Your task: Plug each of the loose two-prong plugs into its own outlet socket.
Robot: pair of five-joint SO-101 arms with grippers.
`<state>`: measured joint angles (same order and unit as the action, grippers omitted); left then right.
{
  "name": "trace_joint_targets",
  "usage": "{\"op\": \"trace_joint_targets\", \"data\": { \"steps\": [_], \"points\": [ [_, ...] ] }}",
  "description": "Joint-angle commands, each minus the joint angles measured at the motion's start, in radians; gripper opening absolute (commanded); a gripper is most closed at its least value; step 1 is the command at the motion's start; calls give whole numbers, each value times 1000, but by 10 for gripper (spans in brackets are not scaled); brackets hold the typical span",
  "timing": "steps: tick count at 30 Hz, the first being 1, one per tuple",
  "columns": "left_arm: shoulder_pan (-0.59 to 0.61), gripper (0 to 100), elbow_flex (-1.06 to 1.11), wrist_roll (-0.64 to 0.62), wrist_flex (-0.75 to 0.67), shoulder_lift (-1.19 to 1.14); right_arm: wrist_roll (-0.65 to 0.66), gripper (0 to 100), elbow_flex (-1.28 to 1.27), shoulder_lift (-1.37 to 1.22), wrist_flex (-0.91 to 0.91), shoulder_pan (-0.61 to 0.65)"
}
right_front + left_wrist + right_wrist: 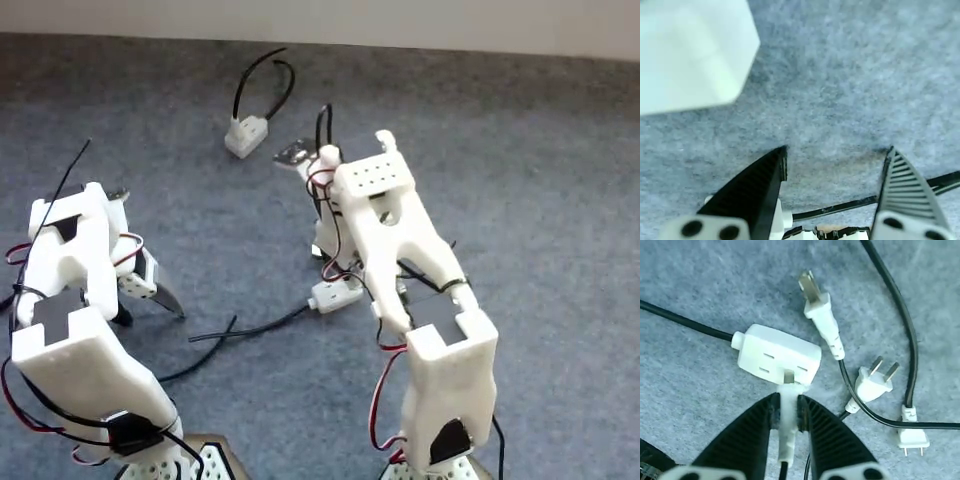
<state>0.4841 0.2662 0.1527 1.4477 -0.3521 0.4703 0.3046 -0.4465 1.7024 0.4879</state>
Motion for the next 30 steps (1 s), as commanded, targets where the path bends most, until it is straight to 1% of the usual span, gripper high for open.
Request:
{"op": "trace_joint_targets", "data": {
  "steps": [1,6,9,15,24,30],
  "points": [
    [-22,306,2,2,-21,31,8,6,36,-27,-10,10],
    [-22,306,2,3,-21,31,8,6,50,-56,8,-4],
    [-22,306,2,3,-21,31,8,6,120,-59,54,-16],
    [-22,306,2,3,-21,31,8,6,223,-61,61,-50],
    [-22,306,2,3,-21,31,8,6,216,-58,65,-54],
    [-22,306,1,3,-21,31,8,6,42,59,62,-21]
  ]
}}
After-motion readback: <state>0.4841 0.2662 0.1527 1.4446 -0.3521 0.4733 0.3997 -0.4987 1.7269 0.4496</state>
